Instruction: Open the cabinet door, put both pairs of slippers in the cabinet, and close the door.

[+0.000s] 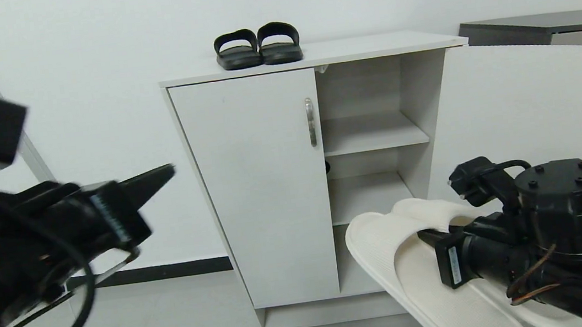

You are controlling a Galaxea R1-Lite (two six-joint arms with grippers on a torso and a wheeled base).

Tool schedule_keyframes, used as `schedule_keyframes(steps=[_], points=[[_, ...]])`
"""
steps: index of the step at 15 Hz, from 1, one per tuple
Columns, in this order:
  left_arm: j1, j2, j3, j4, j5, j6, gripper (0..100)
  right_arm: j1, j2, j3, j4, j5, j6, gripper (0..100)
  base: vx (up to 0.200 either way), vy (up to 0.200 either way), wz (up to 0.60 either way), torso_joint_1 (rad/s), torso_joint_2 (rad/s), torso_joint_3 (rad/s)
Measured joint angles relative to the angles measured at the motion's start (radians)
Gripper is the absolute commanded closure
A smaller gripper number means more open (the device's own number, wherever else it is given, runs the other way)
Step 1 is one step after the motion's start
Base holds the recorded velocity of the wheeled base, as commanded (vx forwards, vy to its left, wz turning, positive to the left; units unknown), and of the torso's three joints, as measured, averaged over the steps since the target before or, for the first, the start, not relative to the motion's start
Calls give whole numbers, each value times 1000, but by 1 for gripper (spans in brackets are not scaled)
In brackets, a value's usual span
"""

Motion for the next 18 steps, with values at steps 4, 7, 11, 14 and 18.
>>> schedule_keyframes(steps=[4,7,11,14,18], points=[[152,-406,173,267,106,42,100,13,69,-24,-7,-40,10,100,0,0,0,0,0,0],[293,-689,297,454,159,53,100,24,101,-25,-16,-54,10,100,0,0,0,0,0,0],[439,-927,476,513,166,89,100,32,117,-21,-19,-54,10,100,0,0,0,0,0,0],[454,-1045,560,514,129,134,100,37,123,-19,-19,-54,10,100,0,0,0,0,0,0],[468,-1124,626,485,44,144,100,44,134,-18,-19,-56,10,100,0,0,0,0,0,0]])
